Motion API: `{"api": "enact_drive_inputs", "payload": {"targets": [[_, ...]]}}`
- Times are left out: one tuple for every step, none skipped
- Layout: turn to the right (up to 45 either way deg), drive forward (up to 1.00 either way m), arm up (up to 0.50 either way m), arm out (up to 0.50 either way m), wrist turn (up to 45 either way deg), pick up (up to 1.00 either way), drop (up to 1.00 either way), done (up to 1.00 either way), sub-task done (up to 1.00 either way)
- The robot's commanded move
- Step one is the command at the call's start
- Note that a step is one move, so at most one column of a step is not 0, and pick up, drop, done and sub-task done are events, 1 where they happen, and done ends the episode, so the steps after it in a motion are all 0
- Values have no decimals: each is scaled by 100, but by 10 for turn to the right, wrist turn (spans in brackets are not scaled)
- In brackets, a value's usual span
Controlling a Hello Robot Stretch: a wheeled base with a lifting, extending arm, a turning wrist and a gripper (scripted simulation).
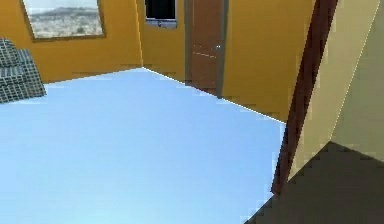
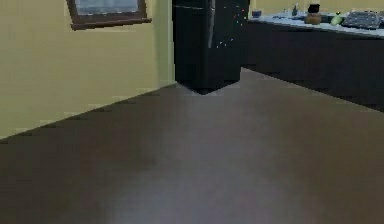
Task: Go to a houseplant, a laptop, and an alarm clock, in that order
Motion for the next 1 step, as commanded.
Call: {"api": "enact_drive_inputs", "payload": {"targets": [[0, 35, 0, 0, 0, 0, 0, 0, 0]]}}
